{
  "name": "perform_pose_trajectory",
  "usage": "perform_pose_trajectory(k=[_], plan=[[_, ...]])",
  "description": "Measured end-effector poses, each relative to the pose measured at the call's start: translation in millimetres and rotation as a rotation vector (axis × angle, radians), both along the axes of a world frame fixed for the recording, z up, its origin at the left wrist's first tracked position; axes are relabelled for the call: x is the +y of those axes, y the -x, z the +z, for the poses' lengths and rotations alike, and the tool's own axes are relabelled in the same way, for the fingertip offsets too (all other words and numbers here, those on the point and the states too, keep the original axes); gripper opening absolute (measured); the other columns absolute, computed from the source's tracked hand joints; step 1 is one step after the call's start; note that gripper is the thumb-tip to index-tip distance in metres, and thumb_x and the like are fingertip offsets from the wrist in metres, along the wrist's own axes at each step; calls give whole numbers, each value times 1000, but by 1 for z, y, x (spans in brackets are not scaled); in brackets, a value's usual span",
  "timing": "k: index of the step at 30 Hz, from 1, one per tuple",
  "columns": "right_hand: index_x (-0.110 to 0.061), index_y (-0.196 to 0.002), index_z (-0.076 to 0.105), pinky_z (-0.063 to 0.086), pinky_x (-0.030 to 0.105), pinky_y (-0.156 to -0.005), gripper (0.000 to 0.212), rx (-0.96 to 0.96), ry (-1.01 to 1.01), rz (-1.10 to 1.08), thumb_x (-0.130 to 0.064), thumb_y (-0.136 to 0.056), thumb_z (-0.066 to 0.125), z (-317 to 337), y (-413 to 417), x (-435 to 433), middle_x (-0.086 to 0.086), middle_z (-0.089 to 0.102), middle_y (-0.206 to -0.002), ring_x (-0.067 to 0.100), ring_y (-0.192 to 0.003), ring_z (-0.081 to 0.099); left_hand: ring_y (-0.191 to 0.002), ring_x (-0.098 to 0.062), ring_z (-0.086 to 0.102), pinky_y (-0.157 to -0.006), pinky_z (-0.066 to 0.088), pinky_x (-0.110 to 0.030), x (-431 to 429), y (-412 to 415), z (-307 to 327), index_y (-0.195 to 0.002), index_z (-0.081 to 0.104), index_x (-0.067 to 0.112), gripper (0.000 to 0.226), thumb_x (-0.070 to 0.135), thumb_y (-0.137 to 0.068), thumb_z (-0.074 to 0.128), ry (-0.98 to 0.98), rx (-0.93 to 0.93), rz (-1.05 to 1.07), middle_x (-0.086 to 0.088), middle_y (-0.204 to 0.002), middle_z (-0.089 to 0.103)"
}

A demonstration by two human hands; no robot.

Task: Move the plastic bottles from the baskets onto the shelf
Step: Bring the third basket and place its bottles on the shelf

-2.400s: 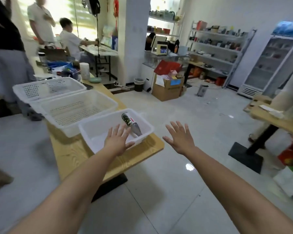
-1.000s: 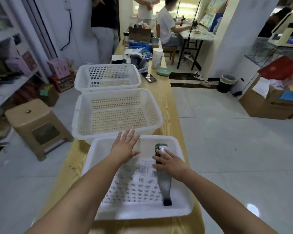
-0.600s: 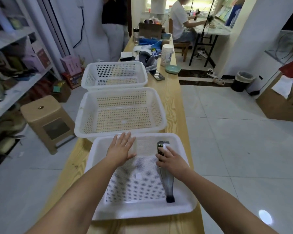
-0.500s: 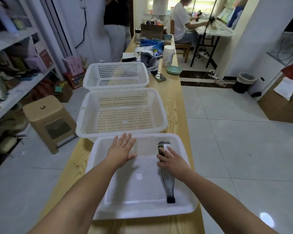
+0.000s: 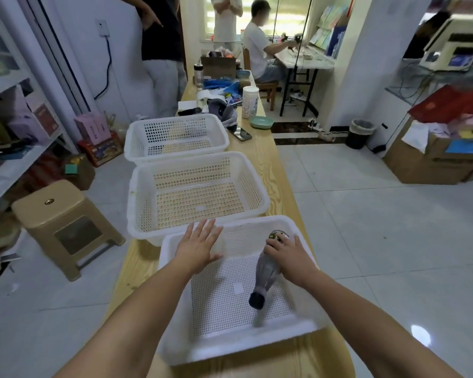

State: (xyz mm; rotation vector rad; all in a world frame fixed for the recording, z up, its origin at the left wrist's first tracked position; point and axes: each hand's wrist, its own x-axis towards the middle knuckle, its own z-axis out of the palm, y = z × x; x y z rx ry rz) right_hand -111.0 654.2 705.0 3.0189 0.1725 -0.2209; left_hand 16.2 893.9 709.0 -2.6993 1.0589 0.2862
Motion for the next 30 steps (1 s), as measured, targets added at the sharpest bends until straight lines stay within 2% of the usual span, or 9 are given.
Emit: perform_pose_trajectory(k=[2, 5, 8, 11, 14, 18, 25, 27, 30], plan=[[-22, -130, 43, 16, 60, -109, 55, -42, -97, -120, -11, -80, 64, 4, 9, 10, -4, 36, -145, 25, -140, 24, -147, -24, -18, -117, -11, -45, 2, -6, 8, -153, -12, 22, 75, 59, -98, 24, 22, -16, -58, -4, -160, -19], [-17, -127, 48, 16, 56, -113, 50, -121, -249, -298, -13, -80, 64, 9, 27, 20, -1, 43, -138, 20, -135, 32, -147, -25, -15, -119, -9, -46, 0, -11, 19, -153, -11, 22, 76, 60, -98, 24, 43, -31, -149, -5, -160, -17], [-14, -131, 51, 30, 48, -109, 59, -305, -475, -461, -11, -74, 68, 16, 49, 29, 4, 51, -135, 28, -126, 46, -147, -25, -15, -119, -9, -46, -7, -7, 24, -153, -11, 22, 76, 60, -97, 24, 76, -20, -231, -4, -160, -17], [-14, -120, 53, 45, 37, -87, 50, -498, -656, -696, -19, -75, 76, 35, 70, 46, 5, 62, -116, 28, -103, 56, -147, -24, -15, -119, -9, -45, -18, 4, 27, -153, -13, 21, 77, 60, -98, 23, 104, -16, -339, -3, -160, -18], [-12, -99, 47, 44, 33, -61, 49, -712, -804, -941, -26, -69, 83, 52, 97, 59, 0, 61, -92, 21, -82, 58, -147, -24, -17, -118, -10, -45, -34, 24, 33, -152, -15, 20, 78, 60, -97, 22, 128, -23, -470, -3, -160, -20], [-12, -97, 47, 49, 38, -69, 49, -965, -907, -1266, -28, -69, 83, 66, 148, 69, 0, 62, -91, 22, -82, 59, -146, -23, -19, -117, -11, -43, -61, 64, 44, -151, -19, 22, 78, 61, -96, 22, 170, -21, -652, -2, -159, -22], [-16, -102, 50, 50, 34, -77, 51, -1283, -969, -1663, -29, -67, 84, 72, 275, 86, 1, 62, -98, 21, -89, 59, -147, -23, -15, -118, -9, -43, -114, 160, 70, -151, -18, 20, 81, 65, -93, 17, 225, -51, -986, -3, -160, -18], [-14, -101, 51, 49, 32, -75, 50, -1361, -957, -1744, -29, -67, 84, 72, 318, 97, -1, 61, -93, 21, -87, 60, -147, -23, -15, -118, -8, -43, -126, 197, 75, -151, -18, 20, 80, 63, -95, 19, 237, -43, -1073, -3, -160, -18], [-12, -99, 52, 45, 28, -71, 46, -1492, -911, -1831, -27, -70, 83, 75, 384, 125, -1, 58, -89, 21, -84, 59, -147, -22, -16, -118, -8, -44, -135, 264, 81, -150, -19, 20, 85, 69, -87, 10, 233, -8, -1208, -3, -160, -18]])
